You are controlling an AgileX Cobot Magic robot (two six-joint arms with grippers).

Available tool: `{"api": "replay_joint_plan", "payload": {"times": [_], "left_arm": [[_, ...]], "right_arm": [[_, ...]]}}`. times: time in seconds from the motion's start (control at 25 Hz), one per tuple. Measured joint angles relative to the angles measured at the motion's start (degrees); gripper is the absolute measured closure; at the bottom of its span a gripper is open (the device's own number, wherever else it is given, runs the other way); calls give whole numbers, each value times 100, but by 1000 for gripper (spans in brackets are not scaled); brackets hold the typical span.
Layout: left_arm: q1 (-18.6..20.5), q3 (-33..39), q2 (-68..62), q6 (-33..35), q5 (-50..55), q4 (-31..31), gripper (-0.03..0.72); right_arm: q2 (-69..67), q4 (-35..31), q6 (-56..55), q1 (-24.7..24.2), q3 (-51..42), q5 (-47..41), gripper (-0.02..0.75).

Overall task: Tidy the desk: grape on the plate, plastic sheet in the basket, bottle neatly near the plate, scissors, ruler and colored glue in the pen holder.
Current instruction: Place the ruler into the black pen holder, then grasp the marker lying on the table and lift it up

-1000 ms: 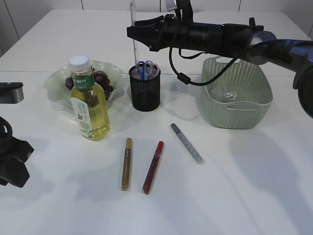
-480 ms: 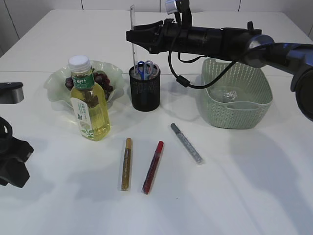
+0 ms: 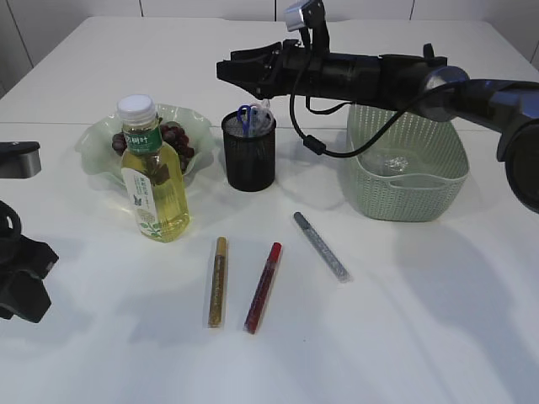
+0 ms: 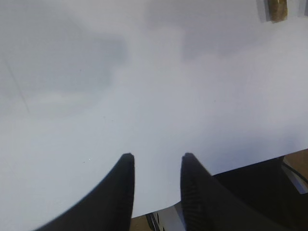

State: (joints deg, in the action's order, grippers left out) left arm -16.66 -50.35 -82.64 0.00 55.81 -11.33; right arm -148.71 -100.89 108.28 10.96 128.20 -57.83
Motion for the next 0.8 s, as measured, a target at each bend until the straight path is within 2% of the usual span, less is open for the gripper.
{"api": "replay_joint_plan", "payload": {"times": [0.28,0.4,0.48,0.64,0.8], "left_arm": [[0,0,0,0,0,0,448],[0,0,0,0,0,0,448],[0,0,0,0,0,23,448],[0,0,0,0,0,33,448],[0,0,0,0,0,33,448]], "right_arm": [[169,61,-664,0,0,174,323],[555,496,-1284,0,0,450,321],[899,1231,-2011,0,0,784,321],[1655,3438,-4434,0,0,1126,321],[2384,5562,-6940,23,0,393,321]]}}
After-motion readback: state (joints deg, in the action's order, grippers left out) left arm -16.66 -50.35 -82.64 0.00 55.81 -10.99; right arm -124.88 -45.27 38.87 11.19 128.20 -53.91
